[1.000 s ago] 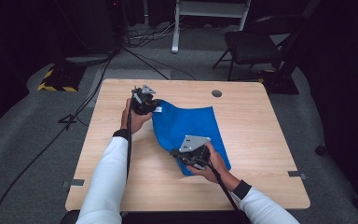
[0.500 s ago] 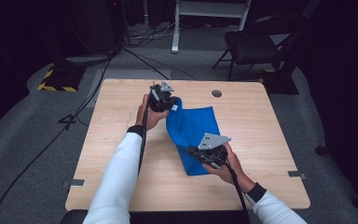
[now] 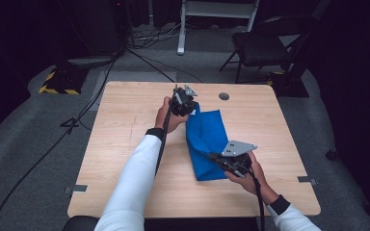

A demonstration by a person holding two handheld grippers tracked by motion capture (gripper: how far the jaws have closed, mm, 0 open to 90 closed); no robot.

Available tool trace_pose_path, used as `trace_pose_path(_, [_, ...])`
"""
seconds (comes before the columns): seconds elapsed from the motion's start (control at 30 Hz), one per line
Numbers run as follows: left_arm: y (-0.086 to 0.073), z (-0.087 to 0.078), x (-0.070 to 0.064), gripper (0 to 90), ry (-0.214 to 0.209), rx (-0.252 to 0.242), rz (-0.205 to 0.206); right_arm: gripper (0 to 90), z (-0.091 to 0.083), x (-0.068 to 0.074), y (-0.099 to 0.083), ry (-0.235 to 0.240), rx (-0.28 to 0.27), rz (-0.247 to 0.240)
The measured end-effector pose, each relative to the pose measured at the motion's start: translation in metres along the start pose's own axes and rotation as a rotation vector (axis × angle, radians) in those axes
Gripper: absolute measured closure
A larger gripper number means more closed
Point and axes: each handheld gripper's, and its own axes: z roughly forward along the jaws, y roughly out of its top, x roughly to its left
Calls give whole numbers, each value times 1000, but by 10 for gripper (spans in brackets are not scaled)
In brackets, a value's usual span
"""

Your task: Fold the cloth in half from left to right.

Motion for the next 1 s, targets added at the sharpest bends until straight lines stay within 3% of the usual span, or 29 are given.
trace_pose_path(0.33, [4,24,-16,862,-18,40,8,881,-12,-11,-24,-50,35,39])
trace_pose_path(0.63, [21,28,-33,861,-30,13,17,881,-22,-17,-34,-83,45,67])
trace_pose_path(0.8, [25,37,-37,842,-4,39,13,880,-23,-20,-44,-99,75,88])
trace_pose_path(1.0, [25,60,-42,827,35,103,14,880,-25,-25,-58,-106,115,112])
